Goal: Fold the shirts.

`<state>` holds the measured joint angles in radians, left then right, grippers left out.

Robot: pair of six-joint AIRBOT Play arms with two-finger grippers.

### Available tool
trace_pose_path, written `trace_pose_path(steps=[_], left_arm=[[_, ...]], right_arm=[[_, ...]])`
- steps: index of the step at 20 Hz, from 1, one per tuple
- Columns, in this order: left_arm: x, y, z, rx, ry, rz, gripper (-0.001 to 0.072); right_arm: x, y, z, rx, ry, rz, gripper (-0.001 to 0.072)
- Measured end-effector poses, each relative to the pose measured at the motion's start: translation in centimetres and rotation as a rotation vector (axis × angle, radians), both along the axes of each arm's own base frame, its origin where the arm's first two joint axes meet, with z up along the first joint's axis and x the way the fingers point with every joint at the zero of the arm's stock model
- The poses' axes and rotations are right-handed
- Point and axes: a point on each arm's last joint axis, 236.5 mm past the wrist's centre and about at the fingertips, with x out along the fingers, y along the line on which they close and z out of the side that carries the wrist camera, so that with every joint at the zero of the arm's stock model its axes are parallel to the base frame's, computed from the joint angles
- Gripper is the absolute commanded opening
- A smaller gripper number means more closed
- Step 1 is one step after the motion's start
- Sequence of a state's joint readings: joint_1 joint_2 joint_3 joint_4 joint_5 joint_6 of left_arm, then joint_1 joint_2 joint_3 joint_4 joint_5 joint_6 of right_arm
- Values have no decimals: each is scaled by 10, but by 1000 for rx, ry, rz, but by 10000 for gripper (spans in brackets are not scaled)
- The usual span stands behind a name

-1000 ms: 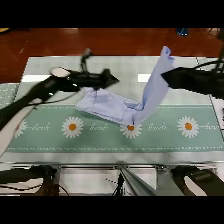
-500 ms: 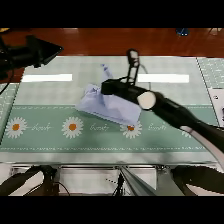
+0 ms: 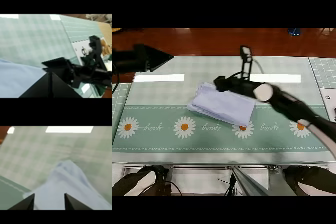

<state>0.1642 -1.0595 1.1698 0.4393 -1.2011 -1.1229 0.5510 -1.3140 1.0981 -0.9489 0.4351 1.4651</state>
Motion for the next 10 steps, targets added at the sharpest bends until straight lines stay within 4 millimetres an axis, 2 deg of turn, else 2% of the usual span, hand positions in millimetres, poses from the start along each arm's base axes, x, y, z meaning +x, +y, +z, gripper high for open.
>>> trace_pose_path(steps=[1,2,3,4,5,6,7,8,9,10], left_arm=[[1,7,-6,33,6,12,25],[2,15,-13,64,13,28,64],[3,24,-20,97,28,46,210],[4,31,-28,130,44,62,352],[3,40,-37,172,63,74,417],[1,47,-46,212,88,82,430],[-2,56,-57,260,118,92,430],[-5,64,-66,304,145,101,430],[-10,74,-77,352,183,109,430],[-14,81,-85,389,214,115,429]], right_arm=[[-1,-37,-5,-100,24,8,454],[-1,-79,-12,-212,52,-3,454],[-4,-128,-23,-333,105,-29,473],[-12,-179,-35,-432,178,-72,533],[-22,-220,-47,-491,259,-118,559],[-37,-256,-61,-514,351,-166,562],[-53,-277,-76,-491,440,-201,585],[-69,-287,-89,-442,517,-227,588],[-82,-289,-104,-372,581,-248,588],[-94,-282,-116,-294,630,-257,588]])
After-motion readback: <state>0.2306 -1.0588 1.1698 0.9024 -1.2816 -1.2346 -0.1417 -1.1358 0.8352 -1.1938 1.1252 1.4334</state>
